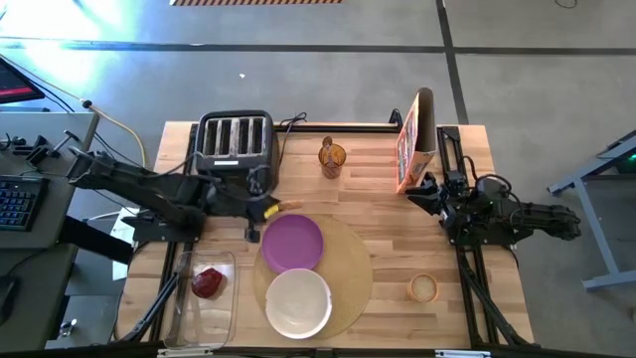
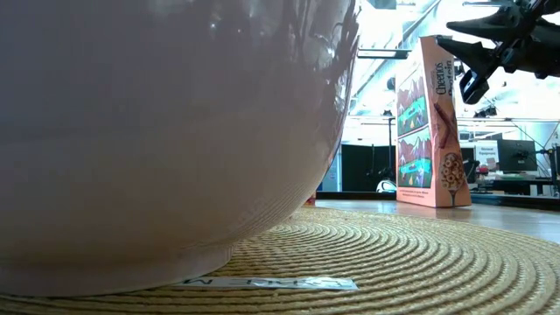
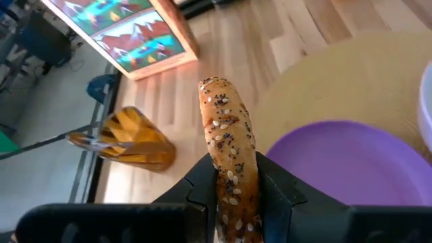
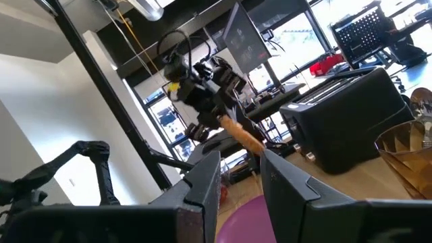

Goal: Arrange a breakfast setting
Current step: Put the bagel from the toaster onto the purple plate

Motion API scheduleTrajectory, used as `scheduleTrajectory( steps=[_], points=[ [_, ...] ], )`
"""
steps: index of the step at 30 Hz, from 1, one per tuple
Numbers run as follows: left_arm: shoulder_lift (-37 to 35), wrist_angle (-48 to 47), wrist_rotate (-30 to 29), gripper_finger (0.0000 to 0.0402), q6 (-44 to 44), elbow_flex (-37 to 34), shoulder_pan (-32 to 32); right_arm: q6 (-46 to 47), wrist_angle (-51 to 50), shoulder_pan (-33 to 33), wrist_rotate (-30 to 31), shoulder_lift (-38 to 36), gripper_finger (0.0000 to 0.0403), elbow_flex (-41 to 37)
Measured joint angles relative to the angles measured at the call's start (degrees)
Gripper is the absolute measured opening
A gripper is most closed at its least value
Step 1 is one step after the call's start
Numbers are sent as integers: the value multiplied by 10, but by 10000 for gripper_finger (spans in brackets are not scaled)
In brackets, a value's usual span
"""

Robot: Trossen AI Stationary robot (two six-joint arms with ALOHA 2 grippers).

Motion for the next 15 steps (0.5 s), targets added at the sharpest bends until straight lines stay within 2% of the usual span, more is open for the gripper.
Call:
scheduleTrajectory(
  steps=[7, 15],
  points=[
    [53, 0, -60, 62, -33, 0, -68, -36, -6, 0, 0, 0, 90, 0],
    [103, 1, -129, 62, -48, 0, -127, -35, -8, 0, 0, 0, 90, 0]
  ],
)
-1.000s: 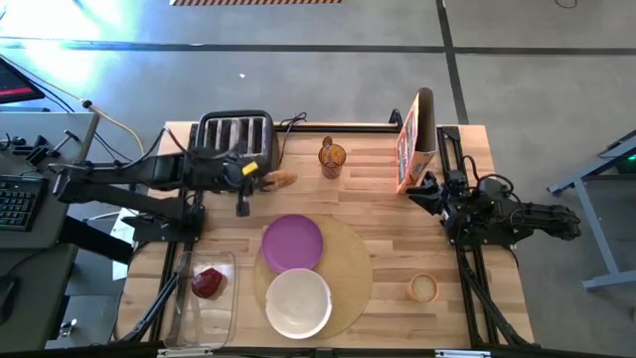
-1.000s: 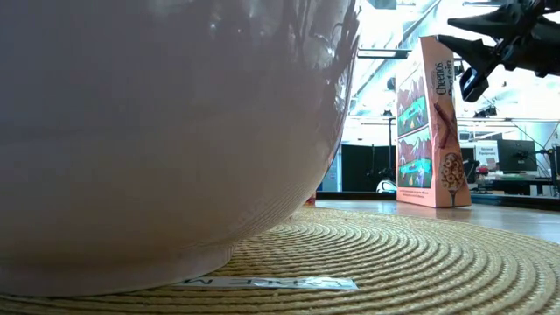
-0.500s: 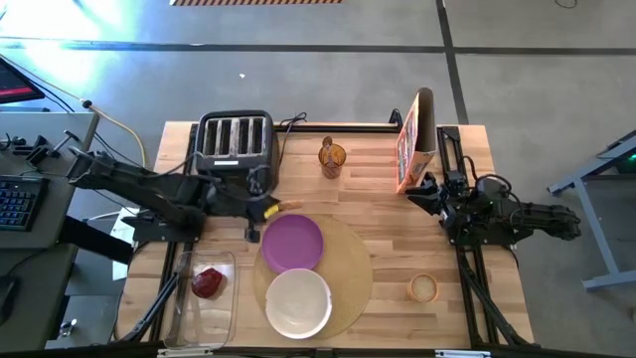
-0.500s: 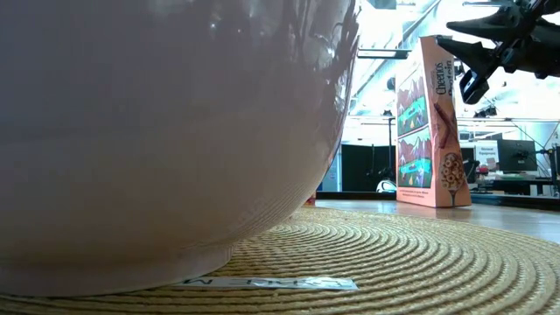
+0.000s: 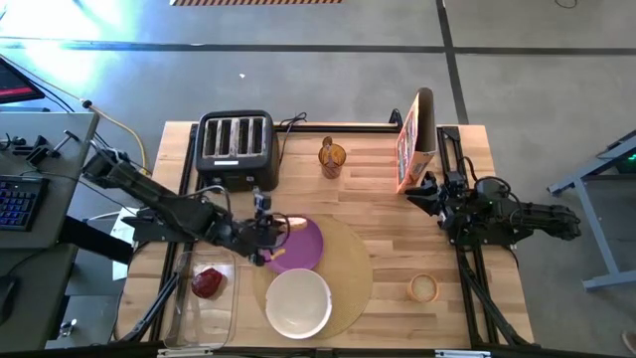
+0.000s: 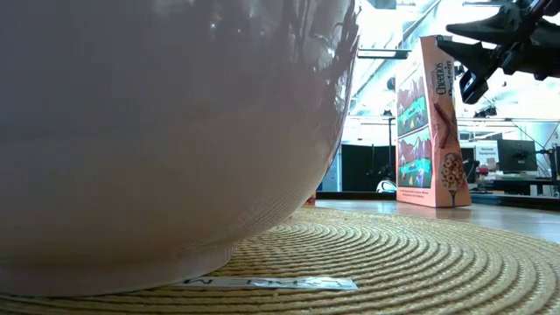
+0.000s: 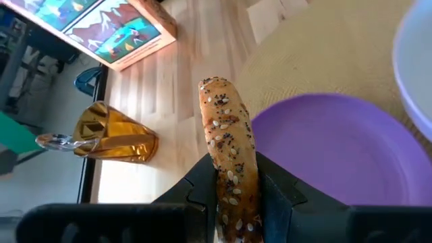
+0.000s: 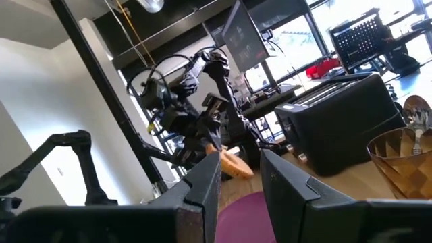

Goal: Arrange a breakfast setting
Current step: Put the bagel from the toaster onto the purple plate

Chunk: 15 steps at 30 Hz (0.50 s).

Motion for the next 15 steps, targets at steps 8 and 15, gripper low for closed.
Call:
scheduleTrajectory(
  steps=[8, 15],
  points=[
    [62, 0, -46, 62, 0, 0, -31, 0, -10, 0, 0, 0, 90, 0],
    [109, 1, -93, 62, -44, 0, -36, 0, -16, 0, 0, 0, 90, 0]
  ],
)
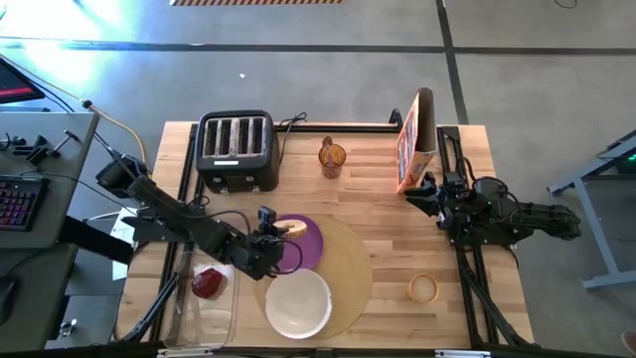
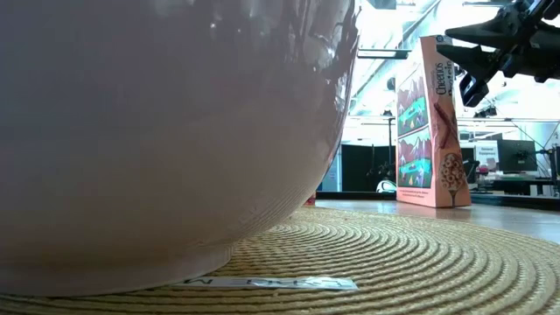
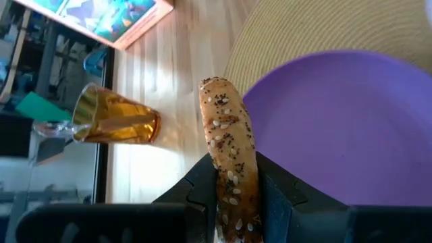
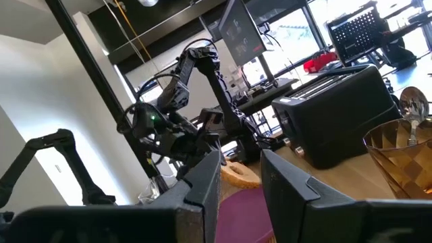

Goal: Arrange a breakfast setting
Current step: Put the bagel from the toaster onto the purple plate

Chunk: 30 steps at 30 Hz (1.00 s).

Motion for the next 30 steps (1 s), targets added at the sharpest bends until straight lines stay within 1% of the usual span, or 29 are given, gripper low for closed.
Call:
scheduleTrajectory(
  steps=[8, 12, 16, 21, 25, 30],
  points=[
    [48, 13, -1, 62, -3, 0, 0, 0, -7, 0, 0, 0, 90, 0],
    [60, 17, 2, 62, -15, 0, 1, 0, -10, 0, 0, 0, 90, 0],
    [62, 13, 3, 62, -32, 0, 2, 0, -11, 0, 0, 0, 90, 0],
    [62, 9, 5, 62, -31, 0, 8, 0, -14, 0, 0, 0, 90, 0],
    [62, 4, 32, 62, -32, 0, 21, 0, -14, 0, 0, 0, 90, 0],
    [62, 1, 36, 62, -31, 0, 34, 0, -14, 0, 0, 0, 90, 0]
  ],
)
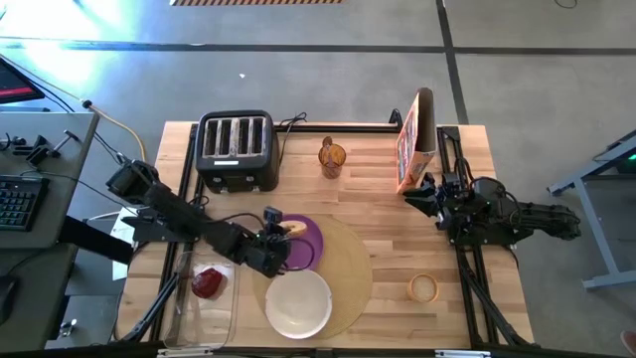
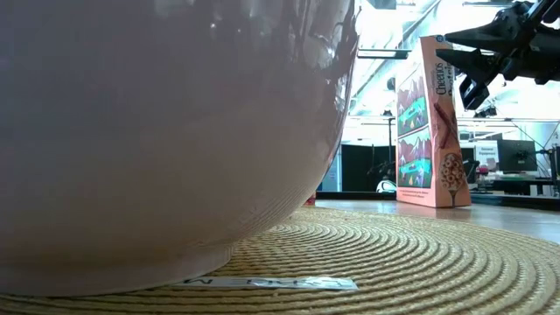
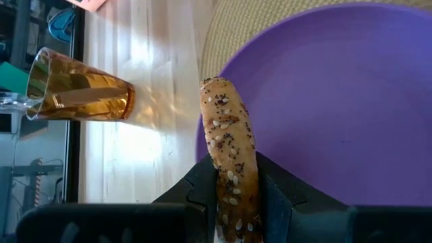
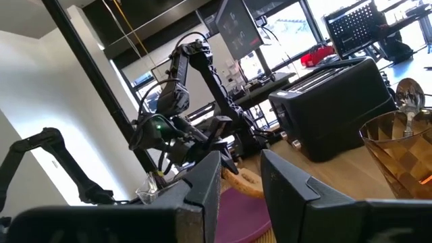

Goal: Arrange a breakfast setting
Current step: Put the bagel from the toaster onto the purple plate

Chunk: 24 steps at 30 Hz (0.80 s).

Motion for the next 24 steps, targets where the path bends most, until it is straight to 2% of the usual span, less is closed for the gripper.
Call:
scheduleTrajectory(
  steps=[5, 11, 18, 24],
  points=[
    [0, -3, 3, 62, -6, 0, 15, 0, 0, 0, 0, 0, 90, 0],
    [0, -4, 40, 63, -10, 0, 30, 0, 0, 0, 0, 0, 90, 0],
    [0, -4, 53, 63, -13, 0, 38, 0, 0, 0, 0, 0, 90, 0],
    [0, -4, 73, 86, -29, 0, 44, 0, 0, 0, 0, 0, 90, 0]
  ],
)
